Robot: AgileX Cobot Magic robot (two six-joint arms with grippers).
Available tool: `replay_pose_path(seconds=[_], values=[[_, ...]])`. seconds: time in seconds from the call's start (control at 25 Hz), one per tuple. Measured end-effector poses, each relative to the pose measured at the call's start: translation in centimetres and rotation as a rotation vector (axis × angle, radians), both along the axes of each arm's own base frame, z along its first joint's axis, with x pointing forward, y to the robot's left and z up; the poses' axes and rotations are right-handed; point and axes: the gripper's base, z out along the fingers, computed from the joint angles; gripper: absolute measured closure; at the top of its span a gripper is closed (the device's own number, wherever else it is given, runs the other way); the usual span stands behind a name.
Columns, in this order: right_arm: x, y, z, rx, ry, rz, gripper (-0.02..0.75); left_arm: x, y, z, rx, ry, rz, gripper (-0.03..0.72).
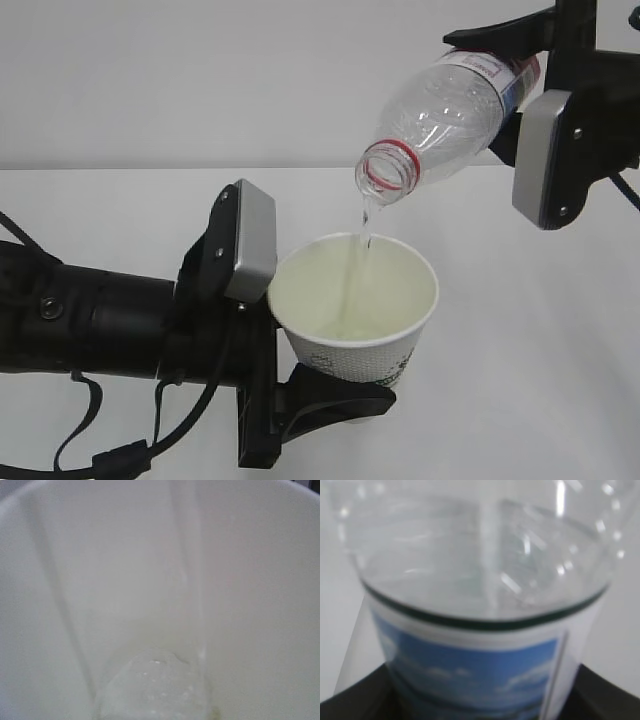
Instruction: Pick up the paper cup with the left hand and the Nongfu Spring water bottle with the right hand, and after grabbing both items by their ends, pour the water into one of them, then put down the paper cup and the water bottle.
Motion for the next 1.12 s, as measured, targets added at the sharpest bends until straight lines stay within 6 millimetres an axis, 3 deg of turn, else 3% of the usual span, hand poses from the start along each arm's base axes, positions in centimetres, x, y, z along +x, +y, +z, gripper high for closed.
replay_pose_path(seconds=[1.12], values=[[0.03, -0.09, 0.06, -0.002, -0.011, -0.001, 0.260, -0.32, -0.03, 0.01, -0.001, -0.009, -0.041, 0.151]])
